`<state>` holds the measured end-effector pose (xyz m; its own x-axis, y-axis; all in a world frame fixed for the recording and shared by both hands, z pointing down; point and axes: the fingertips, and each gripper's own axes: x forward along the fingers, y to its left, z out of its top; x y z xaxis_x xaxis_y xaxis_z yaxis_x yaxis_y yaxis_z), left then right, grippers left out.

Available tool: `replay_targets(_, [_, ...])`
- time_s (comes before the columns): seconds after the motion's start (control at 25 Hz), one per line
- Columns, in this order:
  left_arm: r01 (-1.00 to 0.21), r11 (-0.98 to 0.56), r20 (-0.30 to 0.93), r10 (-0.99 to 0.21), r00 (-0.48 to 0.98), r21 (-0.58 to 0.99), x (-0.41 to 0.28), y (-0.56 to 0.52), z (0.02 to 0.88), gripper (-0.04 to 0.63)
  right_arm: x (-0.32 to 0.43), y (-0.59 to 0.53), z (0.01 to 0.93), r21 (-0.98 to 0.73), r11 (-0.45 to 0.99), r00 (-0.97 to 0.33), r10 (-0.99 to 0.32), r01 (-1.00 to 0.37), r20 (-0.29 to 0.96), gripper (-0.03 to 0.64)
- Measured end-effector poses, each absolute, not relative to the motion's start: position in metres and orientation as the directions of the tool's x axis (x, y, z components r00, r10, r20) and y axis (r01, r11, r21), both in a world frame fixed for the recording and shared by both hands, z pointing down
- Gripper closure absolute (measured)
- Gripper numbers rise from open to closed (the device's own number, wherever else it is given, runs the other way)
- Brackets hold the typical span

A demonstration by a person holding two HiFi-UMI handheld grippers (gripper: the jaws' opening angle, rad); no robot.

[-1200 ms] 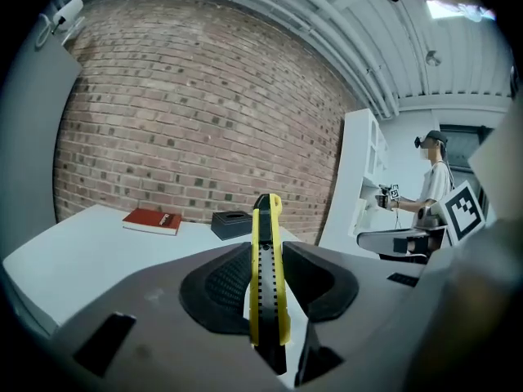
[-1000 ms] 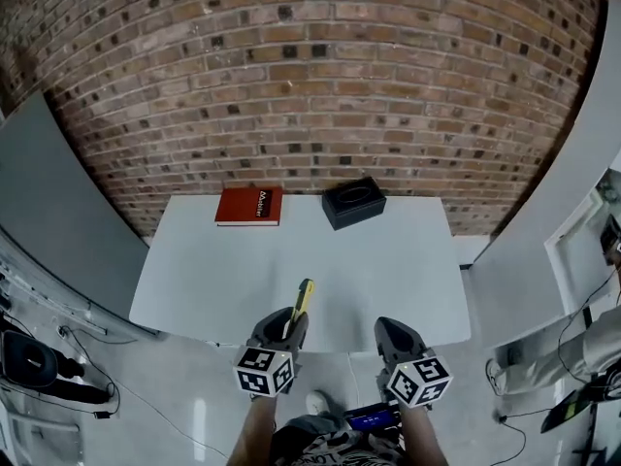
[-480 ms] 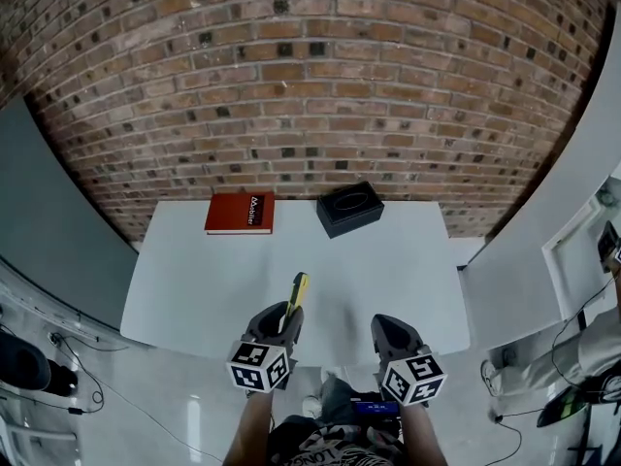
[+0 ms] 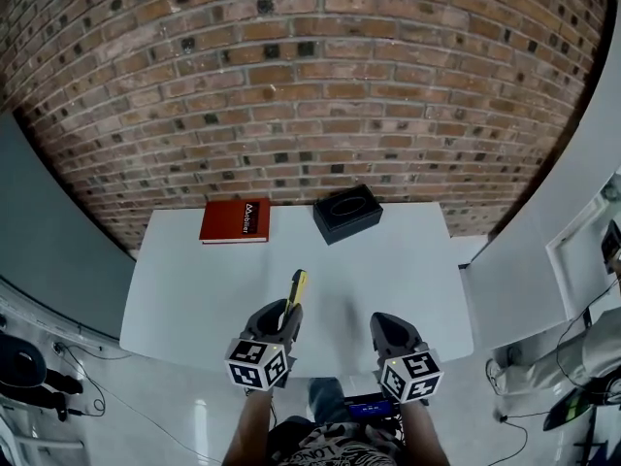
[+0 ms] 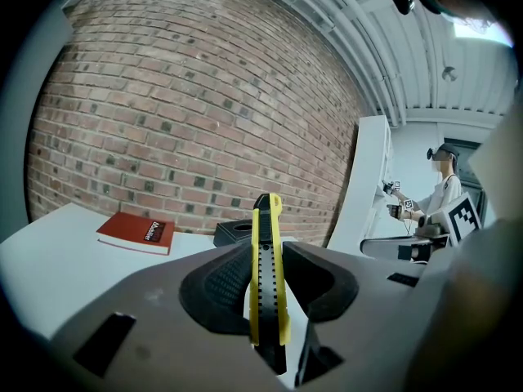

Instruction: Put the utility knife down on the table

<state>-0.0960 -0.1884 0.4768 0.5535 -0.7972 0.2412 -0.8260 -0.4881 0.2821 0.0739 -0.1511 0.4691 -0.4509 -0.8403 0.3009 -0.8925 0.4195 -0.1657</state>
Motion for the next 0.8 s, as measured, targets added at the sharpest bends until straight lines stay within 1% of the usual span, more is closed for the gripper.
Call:
replay_targets(0.52, [-0.820,-0.484,0.288,-0.774,0.564,0.305,-0.090,-0.212,0.494,0.471,0.078,-0.175,0.486,-0.164,0.395,-0.428,-0.826,-0.904,0.367,0.617])
replay_targets(0.8, [-0.820,-0.471,0.338,-0.752,0.566,0.325,-0.088,-0.217,0.517,0.472,0.083,-0.181,0.504,-0.176,0.373,-0.413,-0.811,-0.911,0.415,0.617])
